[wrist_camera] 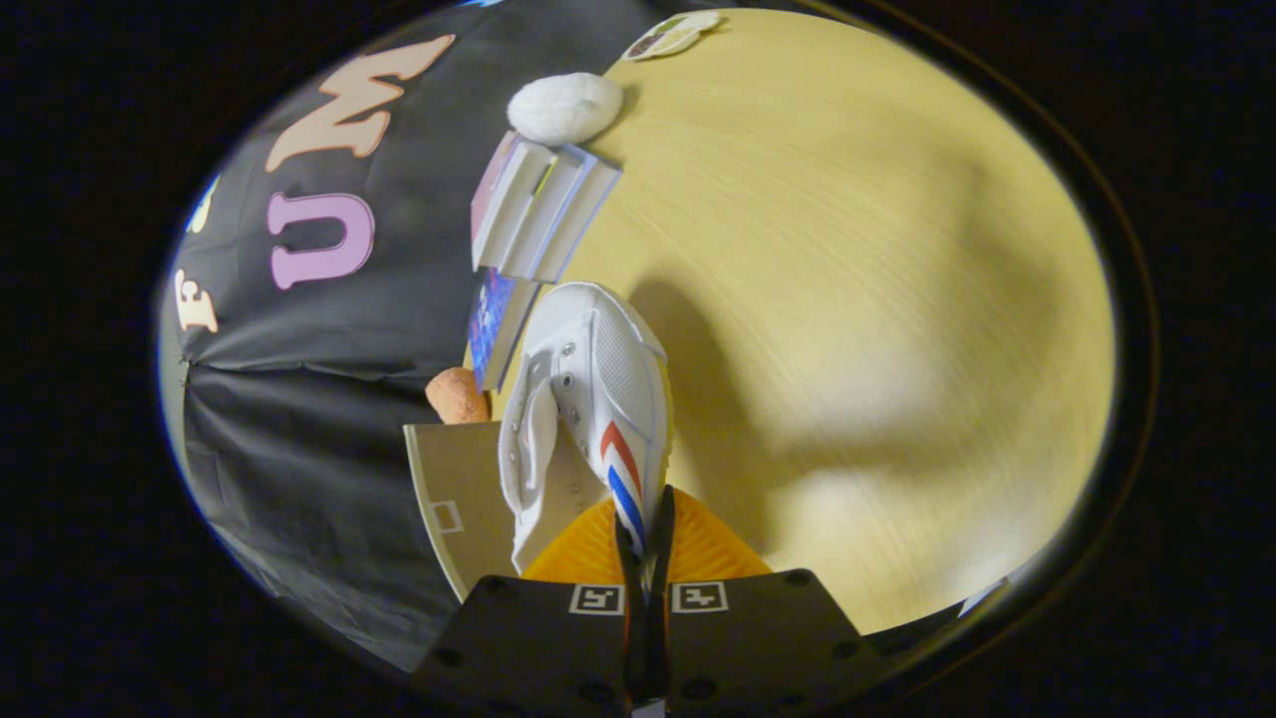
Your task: Open the storage box then place both shoes into the box .Put the left shoe in first, then the right shoe, with the right side of both shoes facing outward in a uniform manner.
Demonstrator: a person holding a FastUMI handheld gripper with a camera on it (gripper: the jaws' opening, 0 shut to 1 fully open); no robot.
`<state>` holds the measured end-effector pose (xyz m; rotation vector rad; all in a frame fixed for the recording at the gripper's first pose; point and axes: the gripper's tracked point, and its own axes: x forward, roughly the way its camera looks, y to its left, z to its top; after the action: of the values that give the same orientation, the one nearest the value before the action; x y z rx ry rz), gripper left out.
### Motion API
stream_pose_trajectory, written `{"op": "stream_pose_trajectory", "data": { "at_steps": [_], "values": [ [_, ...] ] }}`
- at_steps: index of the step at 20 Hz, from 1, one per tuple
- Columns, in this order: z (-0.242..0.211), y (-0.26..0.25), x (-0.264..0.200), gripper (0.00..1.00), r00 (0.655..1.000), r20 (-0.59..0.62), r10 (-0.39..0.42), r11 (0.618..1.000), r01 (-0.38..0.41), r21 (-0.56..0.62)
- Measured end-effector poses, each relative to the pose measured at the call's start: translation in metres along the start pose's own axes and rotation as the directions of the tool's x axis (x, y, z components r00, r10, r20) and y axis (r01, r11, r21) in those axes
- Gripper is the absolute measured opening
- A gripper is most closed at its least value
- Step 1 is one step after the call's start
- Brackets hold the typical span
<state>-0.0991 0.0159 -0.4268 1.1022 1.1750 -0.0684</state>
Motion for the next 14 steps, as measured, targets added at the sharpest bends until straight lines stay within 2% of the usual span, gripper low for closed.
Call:
{"op": "stream_pose_trajectory", "data": {
  "at_steps": [4,8,10,14],
  "values": [
    [-0.016,0.084,-0.003,0.03,0.992,-0.034,0.117,0.991,-0.119,-0.063],
    [-0.053,0.175,0.003,0.03,0.966,-0.117,0.229,0.964,-0.242,-0.113],
    [-0.071,0.209,0.019,0.03,0.959,-0.159,0.235,0.948,-0.262,-0.178],
    [-0.115,0.239,0.045,0.03,0.958,-0.215,0.190,0.933,-0.244,-0.265]
  ]
}}
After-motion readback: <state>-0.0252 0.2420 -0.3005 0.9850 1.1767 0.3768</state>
